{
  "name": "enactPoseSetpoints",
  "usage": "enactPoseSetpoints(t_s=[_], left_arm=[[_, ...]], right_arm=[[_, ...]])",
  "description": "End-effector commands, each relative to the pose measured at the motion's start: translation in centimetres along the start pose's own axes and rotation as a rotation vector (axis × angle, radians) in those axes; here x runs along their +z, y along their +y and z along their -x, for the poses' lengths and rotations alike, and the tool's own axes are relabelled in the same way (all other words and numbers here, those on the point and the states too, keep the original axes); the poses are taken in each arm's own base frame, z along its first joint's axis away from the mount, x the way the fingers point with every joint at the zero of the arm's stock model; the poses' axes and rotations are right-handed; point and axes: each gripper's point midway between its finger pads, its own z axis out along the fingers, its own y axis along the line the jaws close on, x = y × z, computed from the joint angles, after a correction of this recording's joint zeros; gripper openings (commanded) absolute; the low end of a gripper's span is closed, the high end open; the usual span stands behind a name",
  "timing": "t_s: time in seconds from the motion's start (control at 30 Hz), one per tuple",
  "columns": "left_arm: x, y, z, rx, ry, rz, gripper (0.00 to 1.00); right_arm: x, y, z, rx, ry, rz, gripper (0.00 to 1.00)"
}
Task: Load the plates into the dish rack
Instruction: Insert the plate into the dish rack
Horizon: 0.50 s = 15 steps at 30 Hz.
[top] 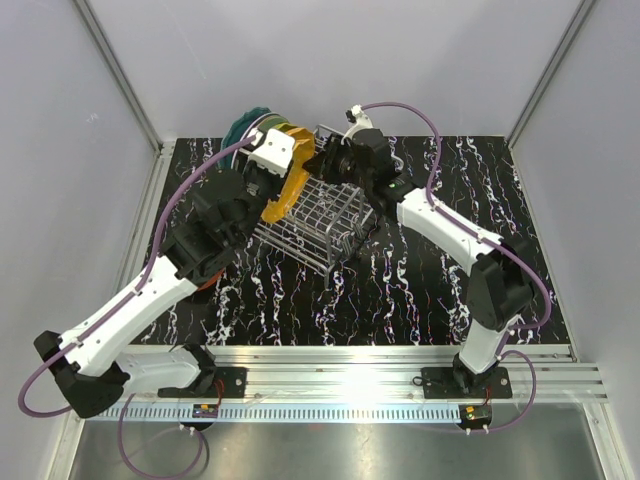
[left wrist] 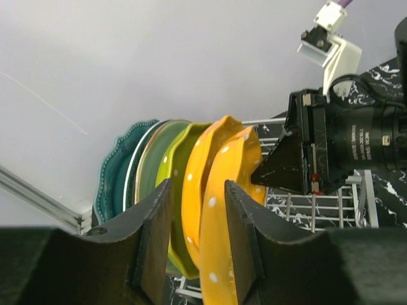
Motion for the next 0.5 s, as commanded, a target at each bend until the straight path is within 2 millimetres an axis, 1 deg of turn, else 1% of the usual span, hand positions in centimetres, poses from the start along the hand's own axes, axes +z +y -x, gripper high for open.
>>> enactPoseSetpoints(t_s=[0.0,0.23,0.43,0.47], left_arm=[[-0.2,0.4,0.3,-0.058,-0.026,0.002,0.39],[0.1,0.2,-0.4,-0.08,-0.015,-0.018,0.36],[0.5,0.1,-0.9,-0.083,-0.004,-0.023,0.35],[0.5,0.1,-0.8,-0.084,-0.006,-0.024,0.35]], right_arm=[[0.7,0.0,2.6,-0.002,-0.077,-0.001,0.29],[1.0,-1.0,2.5,0.009,-0.074,-0.033,0.29],[1.2,-1.1,2.8,0.011,-0.075,-0.043,0.29],[1.2,-1.1,3.1,0.009,-0.082,-0.045,0.29]])
